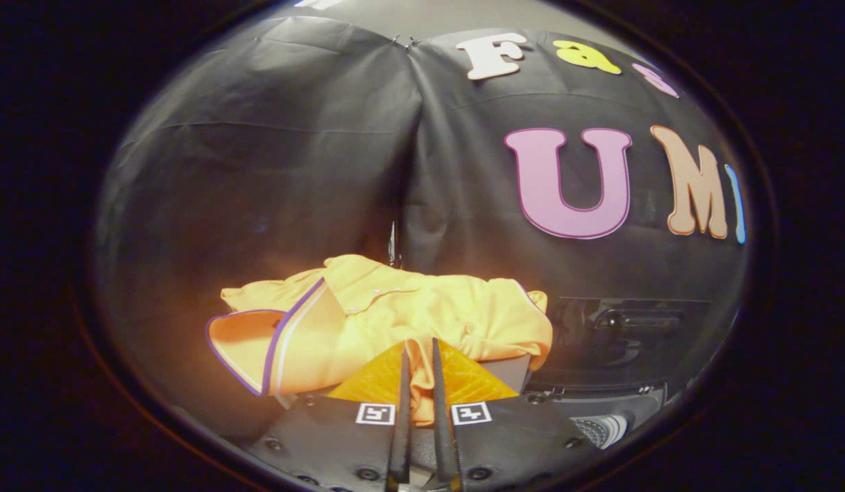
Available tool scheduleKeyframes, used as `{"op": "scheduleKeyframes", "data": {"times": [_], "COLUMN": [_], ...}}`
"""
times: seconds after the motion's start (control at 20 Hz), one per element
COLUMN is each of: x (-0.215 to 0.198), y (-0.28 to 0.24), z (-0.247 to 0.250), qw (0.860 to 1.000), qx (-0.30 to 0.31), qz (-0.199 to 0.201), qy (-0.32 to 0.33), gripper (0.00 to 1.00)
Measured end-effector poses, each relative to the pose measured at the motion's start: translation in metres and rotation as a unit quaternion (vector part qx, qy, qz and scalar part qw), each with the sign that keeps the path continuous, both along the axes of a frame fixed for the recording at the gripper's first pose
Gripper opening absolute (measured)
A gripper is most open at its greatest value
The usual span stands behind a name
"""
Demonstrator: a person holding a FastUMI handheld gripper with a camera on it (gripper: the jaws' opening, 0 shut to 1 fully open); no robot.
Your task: Put the clothes into the washing machine and then close the washing machine lid.
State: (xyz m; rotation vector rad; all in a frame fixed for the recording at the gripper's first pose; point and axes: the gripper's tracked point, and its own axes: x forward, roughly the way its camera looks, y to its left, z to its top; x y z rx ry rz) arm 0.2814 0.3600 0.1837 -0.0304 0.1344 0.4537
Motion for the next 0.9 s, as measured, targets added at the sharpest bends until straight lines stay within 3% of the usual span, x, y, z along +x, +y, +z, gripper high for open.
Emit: {"op": "scheduleKeyframes", "data": {"times": [0.15,0.25,0.4,0.55,0.9], "x": [0.001,-0.011,0.012,0.024,0.043], "y": [-0.011,-0.036,-0.063,-0.123,-0.271], "z": [0.001,0.005,0.007,0.012,0.015], "qw": [0.999,0.998,0.995,0.989,0.949], "qx": [0.019,0.028,0.052,0.032,-0.042], "qz": [-0.026,-0.057,-0.081,-0.143,-0.311], "qy": [0.009,0.002,0.014,-0.001,-0.031], "gripper": [0.15,0.08,0.00,0.01,0.01]}}
